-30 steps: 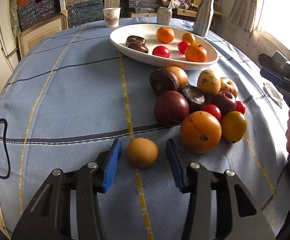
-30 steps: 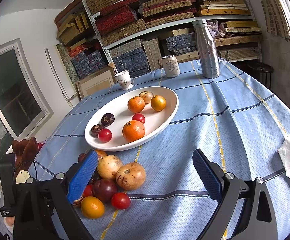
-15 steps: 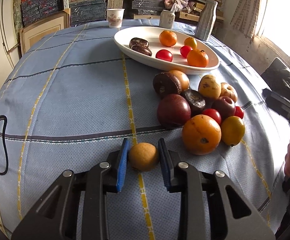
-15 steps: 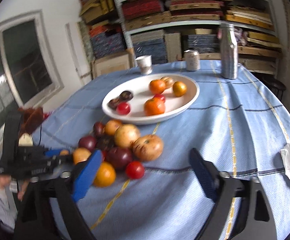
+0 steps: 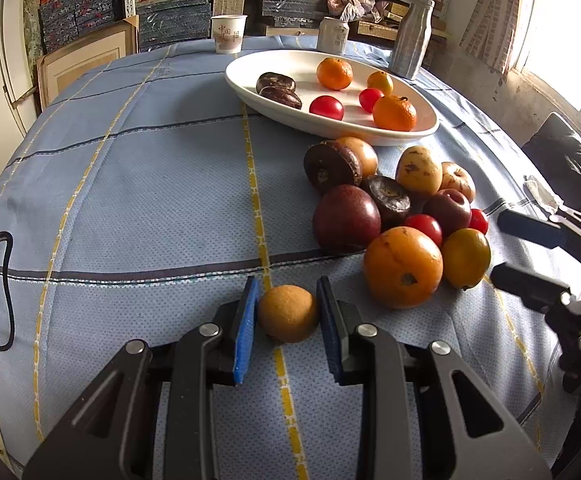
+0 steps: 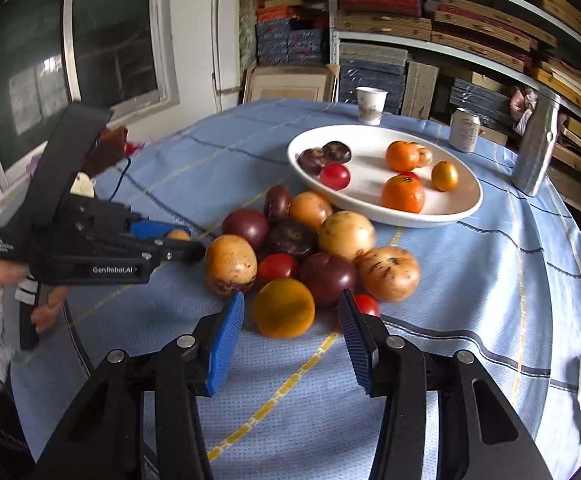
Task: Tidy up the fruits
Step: 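Grasp the small yellow-brown fruit with the left tool while the right tool grasps an orange, then carry both fruits over the white plate and open both tools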
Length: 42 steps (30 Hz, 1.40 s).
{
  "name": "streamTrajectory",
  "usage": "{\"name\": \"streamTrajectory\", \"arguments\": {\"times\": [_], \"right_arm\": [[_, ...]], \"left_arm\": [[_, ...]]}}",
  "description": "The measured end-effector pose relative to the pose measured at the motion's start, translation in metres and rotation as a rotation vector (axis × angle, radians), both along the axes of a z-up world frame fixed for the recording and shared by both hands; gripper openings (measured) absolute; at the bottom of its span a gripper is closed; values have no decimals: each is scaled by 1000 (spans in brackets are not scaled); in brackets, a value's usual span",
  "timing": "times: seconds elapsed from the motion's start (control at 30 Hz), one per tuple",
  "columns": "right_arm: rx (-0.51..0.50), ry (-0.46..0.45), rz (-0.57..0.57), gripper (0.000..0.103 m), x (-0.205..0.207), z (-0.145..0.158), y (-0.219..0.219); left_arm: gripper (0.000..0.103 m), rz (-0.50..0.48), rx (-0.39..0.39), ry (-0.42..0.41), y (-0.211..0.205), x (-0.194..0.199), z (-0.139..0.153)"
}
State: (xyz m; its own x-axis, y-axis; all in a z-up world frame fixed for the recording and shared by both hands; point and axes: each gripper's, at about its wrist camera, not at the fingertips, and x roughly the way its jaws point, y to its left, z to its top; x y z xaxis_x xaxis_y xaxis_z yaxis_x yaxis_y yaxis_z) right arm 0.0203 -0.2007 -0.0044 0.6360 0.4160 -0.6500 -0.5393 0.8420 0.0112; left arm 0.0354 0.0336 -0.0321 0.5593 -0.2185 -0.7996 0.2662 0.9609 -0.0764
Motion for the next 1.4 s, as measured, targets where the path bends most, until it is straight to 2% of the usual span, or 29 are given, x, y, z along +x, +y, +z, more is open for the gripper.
{"name": "streamTrajectory", "arguments": {"times": [0.27,0.53,0.93,1.17,1.23,1.27,1.4], "right_arm": [[-47,79,18,39,9,-12,12],[-9,111,24,38,11,-15,11],[199,86,-71,37,16,0,-31],[284,49,-140,36,22,15,-60],[305,38,-158,24,25,23,-68],[314,35,-164,23,28,28,-73],[268,-3,-196,23,47,51,-84]], "left_arm": [[29,-6,5,1,-2,0,0],[29,-7,6,1,-2,0,-1],[29,-6,-16,-16,0,-3,2],[29,-17,23,-86,-16,6,32],[29,-28,32,-120,-26,17,50],[29,-30,30,-128,-29,21,56],[29,-13,-19,-140,-42,57,79]]}}
